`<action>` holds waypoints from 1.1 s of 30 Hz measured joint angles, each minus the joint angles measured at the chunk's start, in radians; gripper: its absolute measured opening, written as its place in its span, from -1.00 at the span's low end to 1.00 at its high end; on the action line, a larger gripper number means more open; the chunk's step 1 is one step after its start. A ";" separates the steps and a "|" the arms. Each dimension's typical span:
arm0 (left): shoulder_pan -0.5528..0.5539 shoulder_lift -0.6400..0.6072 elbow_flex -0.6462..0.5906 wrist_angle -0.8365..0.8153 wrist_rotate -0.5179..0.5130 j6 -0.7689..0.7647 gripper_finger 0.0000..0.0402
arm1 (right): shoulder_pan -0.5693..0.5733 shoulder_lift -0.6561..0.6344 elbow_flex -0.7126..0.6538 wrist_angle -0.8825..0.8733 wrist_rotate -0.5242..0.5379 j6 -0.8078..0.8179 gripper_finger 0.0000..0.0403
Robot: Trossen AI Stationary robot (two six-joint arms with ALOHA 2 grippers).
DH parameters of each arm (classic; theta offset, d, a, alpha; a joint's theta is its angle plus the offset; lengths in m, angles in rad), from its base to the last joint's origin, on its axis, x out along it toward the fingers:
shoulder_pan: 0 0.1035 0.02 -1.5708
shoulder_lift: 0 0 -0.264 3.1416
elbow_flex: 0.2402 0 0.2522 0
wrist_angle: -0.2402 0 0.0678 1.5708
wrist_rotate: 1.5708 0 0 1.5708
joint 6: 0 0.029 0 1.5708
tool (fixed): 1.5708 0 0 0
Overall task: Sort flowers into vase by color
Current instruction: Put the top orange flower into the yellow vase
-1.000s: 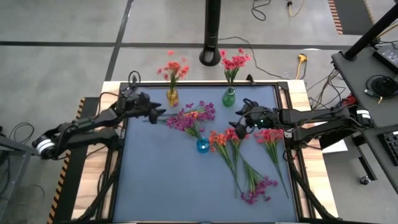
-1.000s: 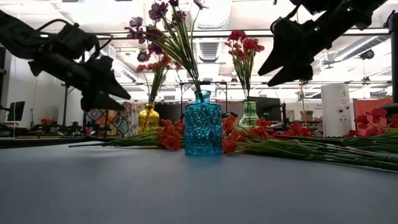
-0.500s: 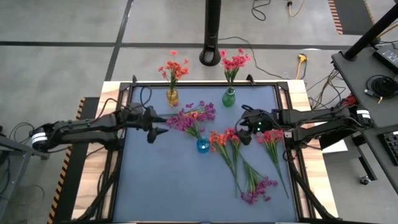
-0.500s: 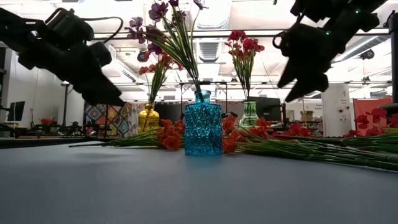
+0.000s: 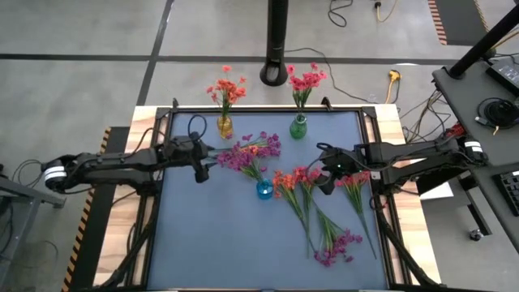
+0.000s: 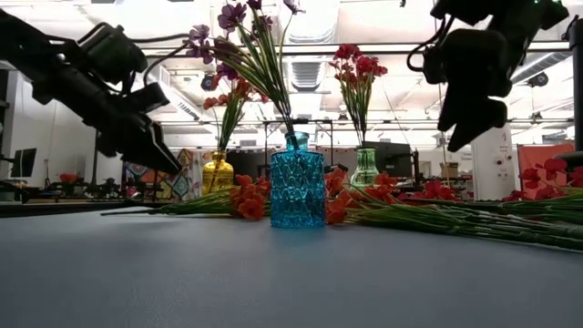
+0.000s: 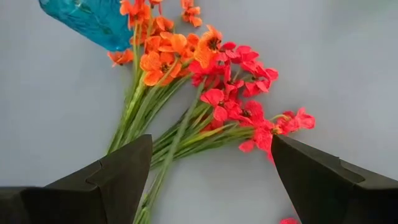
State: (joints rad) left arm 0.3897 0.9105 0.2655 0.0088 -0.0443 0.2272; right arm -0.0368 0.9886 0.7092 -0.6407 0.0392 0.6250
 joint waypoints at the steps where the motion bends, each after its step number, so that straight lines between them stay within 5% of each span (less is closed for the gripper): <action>1: 0.000 0.017 0.000 0.011 0.000 0.001 0.29 | 0.000 0.000 0.001 0.002 0.008 -0.003 0.59; 16: -0.001 0.248 0.001 0.112 -0.096 0.026 0.27 | 0.000 0.001 0.002 0.032 0.017 -0.027 0.59; 33: -0.025 0.336 0.020 0.078 -0.069 -0.073 -0.16 | 0.000 0.001 0.002 0.032 0.017 -0.027 0.59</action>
State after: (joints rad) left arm 0.3647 1.2469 0.2852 0.0864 -0.1130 0.1541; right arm -0.0368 0.9897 0.7116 -0.6083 0.0563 0.5983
